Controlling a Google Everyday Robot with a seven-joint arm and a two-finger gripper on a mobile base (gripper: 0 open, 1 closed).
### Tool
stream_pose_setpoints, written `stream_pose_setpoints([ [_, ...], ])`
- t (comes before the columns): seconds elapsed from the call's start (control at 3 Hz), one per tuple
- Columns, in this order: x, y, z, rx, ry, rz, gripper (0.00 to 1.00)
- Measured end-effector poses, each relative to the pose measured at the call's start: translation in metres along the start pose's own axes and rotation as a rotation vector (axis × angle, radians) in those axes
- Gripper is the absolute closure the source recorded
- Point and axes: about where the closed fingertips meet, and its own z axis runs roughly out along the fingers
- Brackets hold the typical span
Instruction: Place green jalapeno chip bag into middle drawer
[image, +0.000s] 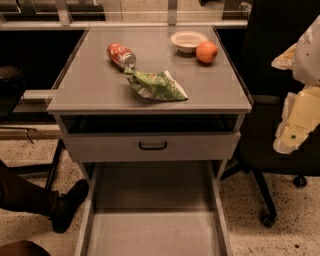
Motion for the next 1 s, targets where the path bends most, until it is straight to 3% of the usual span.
stream_pose_setpoints([
  [0.33,0.000,0.000,0.000,0.000,0.000,0.000,0.00],
  [1.0,-0.048,-0.047,0.037,-0.023,-0.007,-0.093,0.00],
])
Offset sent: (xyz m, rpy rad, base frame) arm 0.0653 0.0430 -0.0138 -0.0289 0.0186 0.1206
